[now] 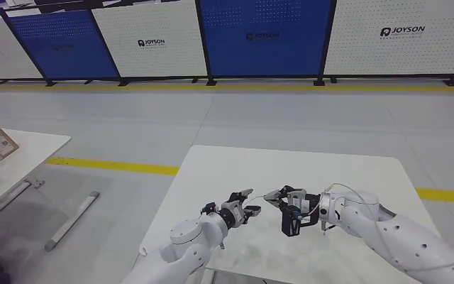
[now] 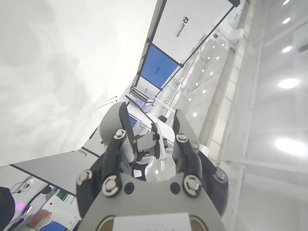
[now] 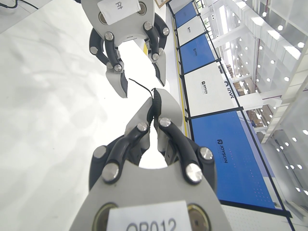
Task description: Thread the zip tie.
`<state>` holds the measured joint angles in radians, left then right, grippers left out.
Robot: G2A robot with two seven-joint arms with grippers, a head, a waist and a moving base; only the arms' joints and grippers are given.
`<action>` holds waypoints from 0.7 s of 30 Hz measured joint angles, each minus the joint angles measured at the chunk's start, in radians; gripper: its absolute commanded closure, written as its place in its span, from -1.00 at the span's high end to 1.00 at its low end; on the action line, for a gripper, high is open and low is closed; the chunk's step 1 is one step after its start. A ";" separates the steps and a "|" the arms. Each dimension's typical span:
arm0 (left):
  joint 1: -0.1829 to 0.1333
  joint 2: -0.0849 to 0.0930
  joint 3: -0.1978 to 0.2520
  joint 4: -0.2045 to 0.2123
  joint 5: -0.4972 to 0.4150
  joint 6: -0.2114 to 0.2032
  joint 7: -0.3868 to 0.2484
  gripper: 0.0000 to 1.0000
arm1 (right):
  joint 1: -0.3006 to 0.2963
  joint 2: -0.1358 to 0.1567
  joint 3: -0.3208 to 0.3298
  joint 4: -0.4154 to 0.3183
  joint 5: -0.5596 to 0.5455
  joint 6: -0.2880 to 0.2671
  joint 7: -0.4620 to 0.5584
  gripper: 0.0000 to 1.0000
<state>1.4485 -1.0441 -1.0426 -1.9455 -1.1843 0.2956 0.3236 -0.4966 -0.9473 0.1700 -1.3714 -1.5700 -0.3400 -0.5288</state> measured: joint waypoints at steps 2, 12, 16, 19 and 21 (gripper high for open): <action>-0.001 -0.002 0.001 0.002 0.002 0.003 0.000 -0.54 | 0.000 0.000 0.000 0.000 0.000 0.000 0.000 -1.00; -0.002 -0.011 -0.002 0.011 -0.005 0.015 -0.017 -1.00 | 0.000 0.000 0.000 0.000 0.000 0.000 0.000 -1.00; 0.001 -0.014 0.001 0.010 0.013 0.017 -0.025 -1.00 | 0.000 0.000 0.000 0.000 0.000 0.000 0.000 -1.00; 0.004 -0.016 0.001 0.008 0.024 0.016 -0.026 -1.00 | 0.000 0.000 0.000 0.000 0.000 0.000 0.000 -1.00; 0.007 -0.017 0.000 0.006 0.030 0.016 -0.027 -1.00 | -0.010 0.000 0.006 -0.005 0.003 0.003 0.006 -1.00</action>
<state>1.4553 -1.0610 -1.0431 -1.9392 -1.1539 0.3119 0.2962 -0.5065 -0.9478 0.1761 -1.3762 -1.5671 -0.3371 -0.5230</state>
